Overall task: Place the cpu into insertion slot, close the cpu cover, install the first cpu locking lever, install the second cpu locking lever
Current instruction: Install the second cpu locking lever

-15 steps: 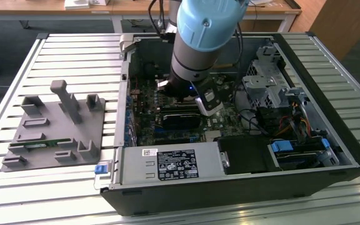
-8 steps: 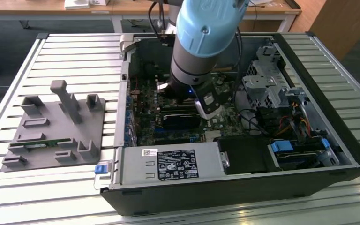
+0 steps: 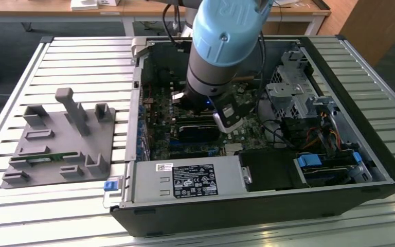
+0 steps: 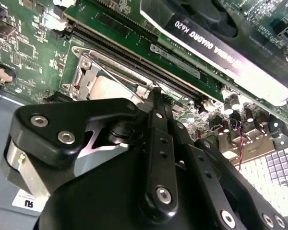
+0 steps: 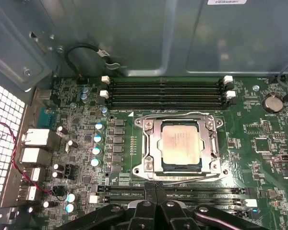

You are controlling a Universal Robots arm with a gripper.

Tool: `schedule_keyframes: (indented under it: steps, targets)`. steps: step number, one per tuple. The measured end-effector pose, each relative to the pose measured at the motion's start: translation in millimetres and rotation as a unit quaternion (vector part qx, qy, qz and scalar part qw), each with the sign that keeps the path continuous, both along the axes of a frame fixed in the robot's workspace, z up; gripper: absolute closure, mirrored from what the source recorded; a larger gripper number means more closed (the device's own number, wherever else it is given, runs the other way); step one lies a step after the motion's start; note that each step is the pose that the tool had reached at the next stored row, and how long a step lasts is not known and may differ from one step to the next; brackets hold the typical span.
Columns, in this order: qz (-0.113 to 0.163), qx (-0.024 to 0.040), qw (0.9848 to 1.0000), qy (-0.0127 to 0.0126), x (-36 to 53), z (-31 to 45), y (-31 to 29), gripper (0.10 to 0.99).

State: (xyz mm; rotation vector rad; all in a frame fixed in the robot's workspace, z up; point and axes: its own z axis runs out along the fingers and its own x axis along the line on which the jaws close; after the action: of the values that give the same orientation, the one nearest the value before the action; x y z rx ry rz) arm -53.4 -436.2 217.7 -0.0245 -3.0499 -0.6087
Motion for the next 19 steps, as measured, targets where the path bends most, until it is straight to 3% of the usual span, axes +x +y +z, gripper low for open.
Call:
schedule_keyframes:
  steps: [10, 19]
  targets:
    - [-0.001, 0.0012, 1.0, 0.0001, -5.1, -13.8, 0.0, 0.98]
    - [-0.001, 0.0019, 1.0, 0.0001, -7.4, -18.6, 1.7, 0.98]
